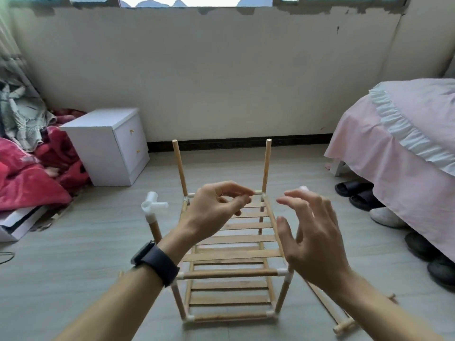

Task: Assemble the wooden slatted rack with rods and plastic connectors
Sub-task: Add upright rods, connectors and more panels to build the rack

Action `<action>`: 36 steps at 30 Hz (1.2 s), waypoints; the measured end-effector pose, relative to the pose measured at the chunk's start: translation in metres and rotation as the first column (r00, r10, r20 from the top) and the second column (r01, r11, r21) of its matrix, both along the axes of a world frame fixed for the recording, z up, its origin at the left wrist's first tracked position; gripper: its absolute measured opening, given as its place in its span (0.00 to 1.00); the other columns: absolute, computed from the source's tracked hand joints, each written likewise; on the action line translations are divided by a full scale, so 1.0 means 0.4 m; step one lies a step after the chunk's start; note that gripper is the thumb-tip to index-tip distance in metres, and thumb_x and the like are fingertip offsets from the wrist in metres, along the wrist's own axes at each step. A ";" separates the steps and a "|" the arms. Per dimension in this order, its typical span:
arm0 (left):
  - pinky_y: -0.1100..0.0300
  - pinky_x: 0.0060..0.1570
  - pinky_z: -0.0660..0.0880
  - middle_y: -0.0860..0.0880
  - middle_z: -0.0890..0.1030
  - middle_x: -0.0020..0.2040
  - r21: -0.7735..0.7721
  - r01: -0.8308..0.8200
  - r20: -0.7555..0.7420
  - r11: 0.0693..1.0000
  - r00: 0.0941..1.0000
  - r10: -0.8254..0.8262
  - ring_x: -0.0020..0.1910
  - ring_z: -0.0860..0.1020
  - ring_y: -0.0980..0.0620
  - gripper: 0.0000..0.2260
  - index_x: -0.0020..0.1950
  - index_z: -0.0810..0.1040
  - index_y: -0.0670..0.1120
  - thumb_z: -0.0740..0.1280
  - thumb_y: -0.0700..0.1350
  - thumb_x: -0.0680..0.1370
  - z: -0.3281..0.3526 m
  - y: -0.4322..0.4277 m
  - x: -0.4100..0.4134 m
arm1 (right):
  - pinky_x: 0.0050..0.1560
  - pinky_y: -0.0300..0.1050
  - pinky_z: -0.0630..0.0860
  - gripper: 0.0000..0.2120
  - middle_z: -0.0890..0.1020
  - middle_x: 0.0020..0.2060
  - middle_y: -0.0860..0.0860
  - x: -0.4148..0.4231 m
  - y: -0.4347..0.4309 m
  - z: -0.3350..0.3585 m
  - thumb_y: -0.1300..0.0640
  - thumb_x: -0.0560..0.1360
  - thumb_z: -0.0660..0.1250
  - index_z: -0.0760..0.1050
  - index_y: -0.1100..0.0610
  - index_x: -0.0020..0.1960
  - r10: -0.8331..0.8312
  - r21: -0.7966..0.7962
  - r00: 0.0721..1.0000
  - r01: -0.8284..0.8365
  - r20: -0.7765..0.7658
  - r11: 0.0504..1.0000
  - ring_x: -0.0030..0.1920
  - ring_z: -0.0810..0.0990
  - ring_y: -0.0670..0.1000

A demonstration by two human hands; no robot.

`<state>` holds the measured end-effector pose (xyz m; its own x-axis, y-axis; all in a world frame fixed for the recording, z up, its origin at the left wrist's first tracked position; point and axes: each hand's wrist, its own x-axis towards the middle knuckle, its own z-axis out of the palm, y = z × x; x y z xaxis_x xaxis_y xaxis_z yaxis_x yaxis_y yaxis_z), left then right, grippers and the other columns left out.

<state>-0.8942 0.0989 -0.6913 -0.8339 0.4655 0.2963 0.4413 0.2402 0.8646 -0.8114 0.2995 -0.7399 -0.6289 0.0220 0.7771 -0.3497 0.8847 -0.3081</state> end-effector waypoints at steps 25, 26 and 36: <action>0.55 0.63 0.74 0.48 0.75 0.67 -0.735 0.080 0.670 0.673 0.240 0.703 0.64 0.76 0.48 0.27 0.69 0.75 0.50 0.74 0.59 0.73 -0.978 -0.805 0.324 | 0.66 0.47 0.70 0.19 0.79 0.67 0.54 -0.174 -0.702 -0.808 0.52 0.86 0.52 0.76 0.58 0.68 0.090 -0.125 -0.097 -0.446 0.991 0.886 0.66 0.76 0.54; 0.55 0.63 0.75 0.49 0.75 0.66 -0.736 0.102 0.673 0.669 0.213 0.708 0.62 0.77 0.48 0.28 0.67 0.75 0.50 0.76 0.60 0.71 -1.001 -0.807 0.334 | 0.66 0.47 0.69 0.20 0.78 0.66 0.55 -0.177 -0.699 -0.836 0.51 0.87 0.51 0.76 0.58 0.68 0.073 -0.120 -0.124 -0.431 0.990 0.894 0.67 0.75 0.55; 0.53 0.51 0.80 0.46 0.77 0.57 -0.728 0.211 0.686 0.652 0.217 0.695 0.55 0.80 0.43 0.13 0.55 0.73 0.49 0.67 0.35 0.75 -1.061 -0.792 0.330 | 0.77 0.47 0.53 0.28 0.58 0.81 0.59 -0.163 -0.648 -0.893 0.47 0.87 0.45 0.61 0.63 0.79 0.097 -0.153 -0.238 -0.229 0.966 0.961 0.80 0.57 0.57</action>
